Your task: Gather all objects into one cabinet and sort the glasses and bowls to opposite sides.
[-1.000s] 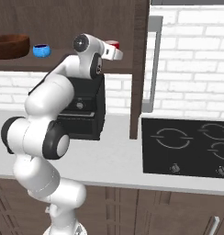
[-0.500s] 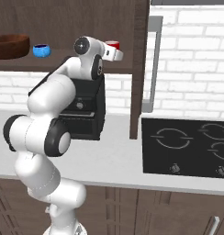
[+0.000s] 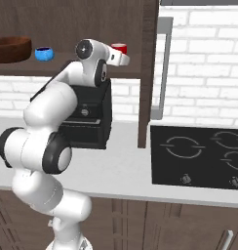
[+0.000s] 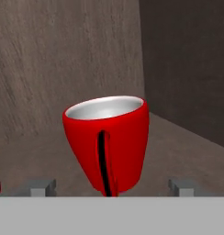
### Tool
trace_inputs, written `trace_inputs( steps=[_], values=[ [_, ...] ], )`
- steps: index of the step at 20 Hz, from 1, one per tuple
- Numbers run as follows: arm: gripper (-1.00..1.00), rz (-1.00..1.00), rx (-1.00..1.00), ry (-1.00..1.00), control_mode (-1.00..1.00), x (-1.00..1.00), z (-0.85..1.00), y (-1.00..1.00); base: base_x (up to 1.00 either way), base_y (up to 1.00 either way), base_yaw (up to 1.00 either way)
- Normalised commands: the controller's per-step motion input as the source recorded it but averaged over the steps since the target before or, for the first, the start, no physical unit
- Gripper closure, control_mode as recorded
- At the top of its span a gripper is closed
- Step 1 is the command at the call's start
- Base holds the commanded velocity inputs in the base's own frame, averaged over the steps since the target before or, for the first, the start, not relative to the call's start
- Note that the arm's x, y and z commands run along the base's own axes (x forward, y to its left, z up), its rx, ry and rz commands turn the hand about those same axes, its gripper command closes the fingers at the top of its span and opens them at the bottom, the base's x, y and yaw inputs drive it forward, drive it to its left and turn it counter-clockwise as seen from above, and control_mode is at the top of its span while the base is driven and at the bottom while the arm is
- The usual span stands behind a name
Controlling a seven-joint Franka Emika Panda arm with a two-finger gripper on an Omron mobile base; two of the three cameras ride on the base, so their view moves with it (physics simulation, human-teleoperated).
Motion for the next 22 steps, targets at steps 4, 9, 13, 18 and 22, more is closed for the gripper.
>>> trace_inputs(
  steps=[4, 9, 13, 18, 22],
  values=[
    [-1.00, 0.00, 0.00, -0.01, -1.00, -0.73, 0.00, 0.19, 0.00, 0.00, 0.00],
    [-1.00, 0.05, 0.00, 0.00, -1.00, -0.63, 0.09, 0.31, 0.00, 0.00, 0.00],
    [-1.00, 0.16, 0.00, 0.00, -1.00, -0.38, 0.18, 0.38, 0.00, 0.00, 0.00],
    [-1.00, 0.24, 0.00, 0.00, -1.00, -0.35, 0.18, 0.26, 0.00, 0.00, 0.00],
    [-1.00, 0.29, 0.00, 0.00, -1.00, -0.34, 0.06, 0.47, 0.00, 0.00, 0.00]
  ],
)
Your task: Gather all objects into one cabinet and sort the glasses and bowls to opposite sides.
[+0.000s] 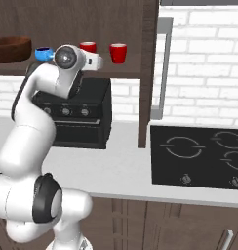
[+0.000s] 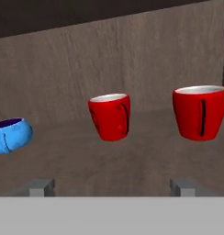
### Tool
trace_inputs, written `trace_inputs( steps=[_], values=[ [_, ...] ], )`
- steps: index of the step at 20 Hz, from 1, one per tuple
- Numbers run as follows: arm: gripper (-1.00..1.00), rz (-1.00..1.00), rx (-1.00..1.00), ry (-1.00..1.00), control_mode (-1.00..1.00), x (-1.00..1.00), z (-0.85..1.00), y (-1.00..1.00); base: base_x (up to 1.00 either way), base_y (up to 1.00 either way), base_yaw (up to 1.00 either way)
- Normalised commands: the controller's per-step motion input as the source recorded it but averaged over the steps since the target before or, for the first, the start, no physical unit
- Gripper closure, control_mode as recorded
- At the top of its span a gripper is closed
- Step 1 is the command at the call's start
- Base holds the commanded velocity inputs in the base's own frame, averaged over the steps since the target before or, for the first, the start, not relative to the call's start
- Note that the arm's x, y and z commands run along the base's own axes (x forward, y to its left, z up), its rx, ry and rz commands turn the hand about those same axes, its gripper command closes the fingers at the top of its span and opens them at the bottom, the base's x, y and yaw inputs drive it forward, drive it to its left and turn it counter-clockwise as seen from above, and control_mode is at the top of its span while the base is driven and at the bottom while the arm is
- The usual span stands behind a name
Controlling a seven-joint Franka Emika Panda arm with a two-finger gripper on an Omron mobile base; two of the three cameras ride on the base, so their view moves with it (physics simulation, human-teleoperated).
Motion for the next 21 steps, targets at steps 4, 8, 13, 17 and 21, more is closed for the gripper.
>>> trace_inputs(
  steps=[4, 8, 13, 17, 21],
  values=[
    [-1.00, 0.28, -0.04, 0.00, -1.00, -0.54, 0.02, 0.68, 0.00, 0.00, 0.00],
    [-1.00, 0.27, -0.07, 0.00, -1.00, -0.61, 0.06, 0.76, 0.00, 0.00, 0.00],
    [-1.00, 0.21, -0.09, 0.00, -1.00, -0.41, 0.28, 0.80, 0.00, 0.00, 0.00],
    [-1.00, 0.12, -0.11, 0.00, -1.00, -0.24, 0.19, 0.78, 0.00, 0.00, 0.00],
    [-1.00, 0.01, -0.07, 0.00, -1.00, -0.04, 0.15, 0.62, 0.00, 0.00, 0.00]
  ],
)
